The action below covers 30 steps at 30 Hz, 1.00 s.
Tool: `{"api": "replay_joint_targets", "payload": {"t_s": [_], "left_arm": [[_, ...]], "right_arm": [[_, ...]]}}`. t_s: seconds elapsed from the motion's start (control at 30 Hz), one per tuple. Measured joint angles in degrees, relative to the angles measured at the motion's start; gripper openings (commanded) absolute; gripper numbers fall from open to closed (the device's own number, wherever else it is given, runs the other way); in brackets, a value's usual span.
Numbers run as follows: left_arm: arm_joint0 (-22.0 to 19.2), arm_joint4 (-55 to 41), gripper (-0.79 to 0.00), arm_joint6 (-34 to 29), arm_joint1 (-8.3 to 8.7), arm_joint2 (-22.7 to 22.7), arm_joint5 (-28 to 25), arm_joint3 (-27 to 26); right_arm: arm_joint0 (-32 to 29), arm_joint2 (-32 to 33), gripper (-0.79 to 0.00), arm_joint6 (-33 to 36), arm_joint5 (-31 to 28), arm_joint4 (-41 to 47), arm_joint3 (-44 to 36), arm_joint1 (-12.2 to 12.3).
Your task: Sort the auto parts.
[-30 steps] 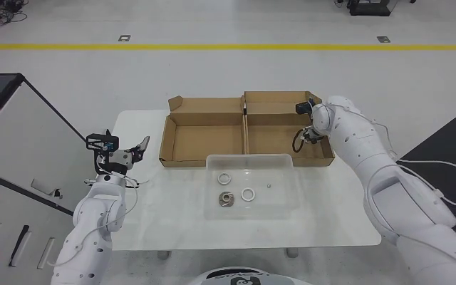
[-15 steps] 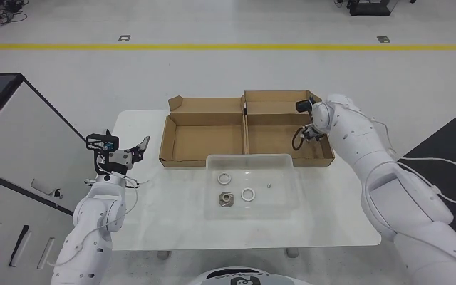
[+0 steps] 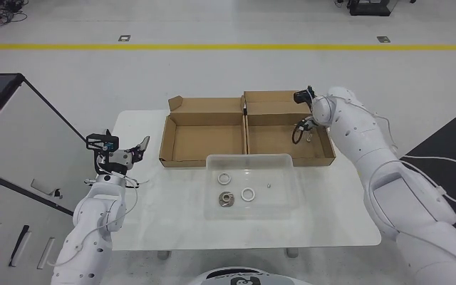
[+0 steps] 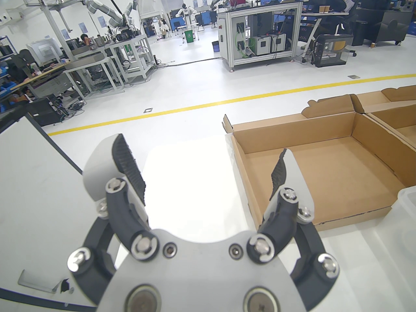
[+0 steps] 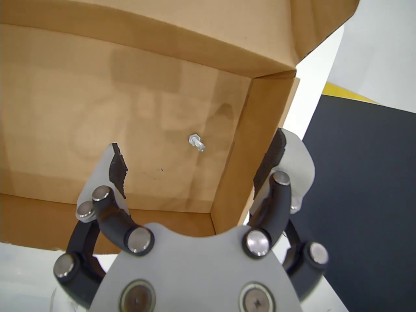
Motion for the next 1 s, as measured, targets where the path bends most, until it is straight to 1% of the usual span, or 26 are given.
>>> {"api": "replay_joint_targets", "payload": {"t_s": [0.13, 0.33, 0.53, 0.67, 0.77, 0.87, 1.0], "left_arm": [[0.0, 0.0, 0.000, 0.0, 0.00, 0.0, 0.0, 0.0], [0.0, 0.0, 0.000, 0.0, 0.00, 0.0, 0.0, 0.0], [0.0, 0.0, 0.000, 0.0, 0.00, 0.0, 0.0, 0.0], [0.0, 0.0, 0.000, 0.0, 0.00, 0.0, 0.0, 0.0], [0.0, 0.0, 0.000, 0.0, 0.00, 0.0, 0.0, 0.0], [0.0, 0.0, 0.000, 0.0, 0.00, 0.0, 0.0, 0.0], [0.0, 0.0, 0.000, 0.0, 0.00, 0.0, 0.0, 0.0]], "right_arm": [[-0.8, 2.0, 0.000, -0.2, -2.5, -0.4, -4.2, 1.3], [-4.4, 7.3, 0.000, 1.4, -9.9, 0.8, -14.4, 4.4], [-10.5, 15.2, 0.000, 6.5, -17.8, 3.2, -28.6, 8.2], [-15.5, 20.4, 0.000, 11.3, -23.1, 4.3, -39.1, 10.6], [-18.5, 23.3, 0.000, 14.1, -25.3, 5.3, -44.9, 11.7], [-20.5, 24.3, 0.000, 14.7, -25.8, 6.4, -48.9, 12.5], [-20.6, 24.3, 0.000, 14.6, -25.7, 6.5, -49.1, 12.6]]}}
